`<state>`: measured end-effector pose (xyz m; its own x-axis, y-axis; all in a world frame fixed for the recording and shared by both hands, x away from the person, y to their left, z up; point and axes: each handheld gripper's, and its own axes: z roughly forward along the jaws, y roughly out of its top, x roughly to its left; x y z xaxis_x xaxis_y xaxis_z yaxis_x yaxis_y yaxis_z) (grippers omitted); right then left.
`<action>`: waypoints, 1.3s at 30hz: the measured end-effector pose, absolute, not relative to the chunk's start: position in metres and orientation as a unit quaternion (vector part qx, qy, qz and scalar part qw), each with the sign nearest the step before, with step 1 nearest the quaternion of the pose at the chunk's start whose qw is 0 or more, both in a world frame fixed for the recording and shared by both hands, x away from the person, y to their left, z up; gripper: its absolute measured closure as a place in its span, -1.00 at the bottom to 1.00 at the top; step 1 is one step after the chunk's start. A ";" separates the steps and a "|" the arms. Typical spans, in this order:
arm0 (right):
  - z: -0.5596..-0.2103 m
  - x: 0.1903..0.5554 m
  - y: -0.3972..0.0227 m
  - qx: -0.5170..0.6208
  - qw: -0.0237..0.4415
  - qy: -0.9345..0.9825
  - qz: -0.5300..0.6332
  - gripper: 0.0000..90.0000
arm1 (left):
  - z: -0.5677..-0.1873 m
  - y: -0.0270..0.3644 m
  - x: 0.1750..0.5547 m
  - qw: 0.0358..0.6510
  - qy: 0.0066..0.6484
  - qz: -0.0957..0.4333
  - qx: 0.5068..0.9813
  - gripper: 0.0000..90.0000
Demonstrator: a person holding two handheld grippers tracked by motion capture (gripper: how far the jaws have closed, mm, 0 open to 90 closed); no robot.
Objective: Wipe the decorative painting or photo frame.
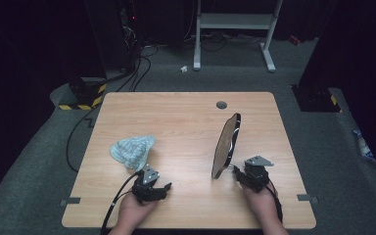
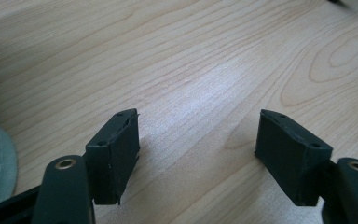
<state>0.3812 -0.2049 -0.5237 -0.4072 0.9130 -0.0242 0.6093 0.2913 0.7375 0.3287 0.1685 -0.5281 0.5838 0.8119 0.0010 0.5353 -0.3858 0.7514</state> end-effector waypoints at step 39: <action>-0.522 0.380 -0.221 0.492 0.249 0.765 0.334 -0.05 | -0.528 0.168 0.330 0.366 0.408 0.186 0.815 -0.32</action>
<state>0.3804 -0.2210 -0.5225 -0.3923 0.9184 -0.0519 0.5860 0.2930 0.7555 0.3295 0.1683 -0.5278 0.5976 0.8017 0.0044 0.5289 -0.3984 0.7493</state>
